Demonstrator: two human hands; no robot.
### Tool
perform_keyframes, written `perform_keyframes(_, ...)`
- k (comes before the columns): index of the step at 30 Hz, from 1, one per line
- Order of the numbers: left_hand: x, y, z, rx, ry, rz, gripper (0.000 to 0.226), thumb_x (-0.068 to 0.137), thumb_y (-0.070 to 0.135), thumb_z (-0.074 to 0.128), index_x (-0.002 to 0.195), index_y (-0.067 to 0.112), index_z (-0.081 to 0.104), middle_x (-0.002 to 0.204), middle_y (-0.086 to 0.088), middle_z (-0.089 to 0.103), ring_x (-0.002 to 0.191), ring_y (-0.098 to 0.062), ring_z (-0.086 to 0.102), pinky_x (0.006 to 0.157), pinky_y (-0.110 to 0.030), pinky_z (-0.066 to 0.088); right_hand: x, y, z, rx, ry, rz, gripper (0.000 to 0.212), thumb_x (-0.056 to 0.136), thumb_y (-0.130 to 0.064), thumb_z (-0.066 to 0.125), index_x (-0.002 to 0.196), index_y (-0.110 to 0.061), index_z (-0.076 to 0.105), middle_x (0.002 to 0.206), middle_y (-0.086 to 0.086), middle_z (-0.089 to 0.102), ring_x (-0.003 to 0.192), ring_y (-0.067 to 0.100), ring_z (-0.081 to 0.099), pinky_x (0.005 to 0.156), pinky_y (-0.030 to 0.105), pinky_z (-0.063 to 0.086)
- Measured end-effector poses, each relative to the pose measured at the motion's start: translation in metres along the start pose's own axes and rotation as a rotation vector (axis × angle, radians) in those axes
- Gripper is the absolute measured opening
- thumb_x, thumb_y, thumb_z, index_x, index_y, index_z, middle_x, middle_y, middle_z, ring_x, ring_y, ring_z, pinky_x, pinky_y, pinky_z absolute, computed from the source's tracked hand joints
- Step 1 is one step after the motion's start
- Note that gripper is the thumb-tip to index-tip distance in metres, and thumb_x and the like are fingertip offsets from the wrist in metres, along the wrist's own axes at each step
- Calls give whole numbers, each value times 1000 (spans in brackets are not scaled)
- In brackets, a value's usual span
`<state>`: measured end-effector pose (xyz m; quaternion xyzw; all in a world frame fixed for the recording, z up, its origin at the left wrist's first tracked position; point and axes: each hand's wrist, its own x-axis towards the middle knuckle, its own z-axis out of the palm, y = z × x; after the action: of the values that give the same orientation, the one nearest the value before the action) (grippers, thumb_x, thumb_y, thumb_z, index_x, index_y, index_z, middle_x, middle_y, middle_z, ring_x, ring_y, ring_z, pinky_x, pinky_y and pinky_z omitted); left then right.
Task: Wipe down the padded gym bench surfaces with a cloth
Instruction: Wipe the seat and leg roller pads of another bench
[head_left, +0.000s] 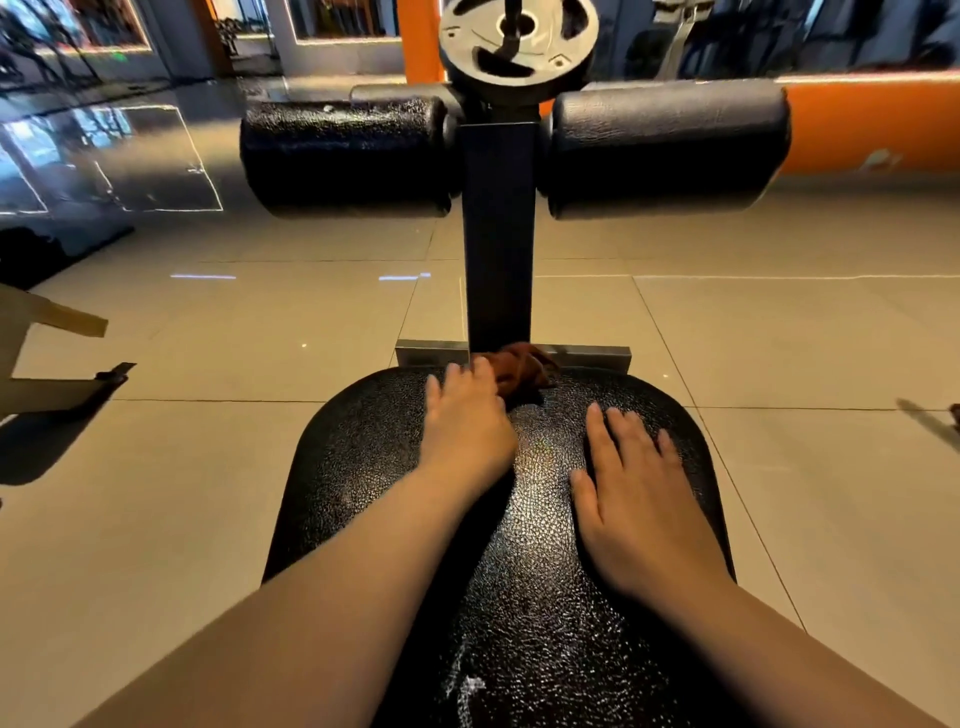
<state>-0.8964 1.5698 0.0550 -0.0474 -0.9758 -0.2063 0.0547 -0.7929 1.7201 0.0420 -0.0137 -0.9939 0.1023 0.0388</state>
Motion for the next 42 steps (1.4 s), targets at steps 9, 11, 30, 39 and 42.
perform_keyframes(9,-24,47,7,-162,-144,133,66,98,15,42,157,10,12,158,-16,21,149,-36,11,122,-45,-2,-2,2,-7,185,3,29,66,106,-40,18,157,-18,-18,169,2,-1,153,9,-7,125,33,-7)
perform_keyframes(11,-29,43,2,-203,-292,206,67,101,22,41,159,16,7,165,-10,8,152,-31,-1,121,-39,-9,-2,2,-7,161,1,11,66,103,-40,14,157,-22,-19,169,2,0,154,11,-7,125,35,-7)
perform_keyframes(30,-83,-67,-36,-251,-127,259,60,104,23,41,158,24,15,163,5,19,144,0,6,115,-16,-5,60,-71,-8,276,-105,85,61,103,-18,39,159,-15,16,167,12,5,154,33,3,126,48,3)
perform_keyframes(39,-74,-88,-15,-115,-77,368,66,93,36,27,157,22,20,162,4,24,146,-1,10,122,-25,0,82,-24,-12,284,67,308,47,93,-6,43,140,-12,47,146,13,38,131,38,36,115,52,32)
perform_keyframes(42,-74,-89,-14,-95,-74,372,70,91,46,16,157,22,21,162,5,23,147,-1,9,122,-25,-1,65,-41,-6,329,-49,49,51,104,-17,40,154,-26,34,162,-1,26,148,34,22,124,52,18)
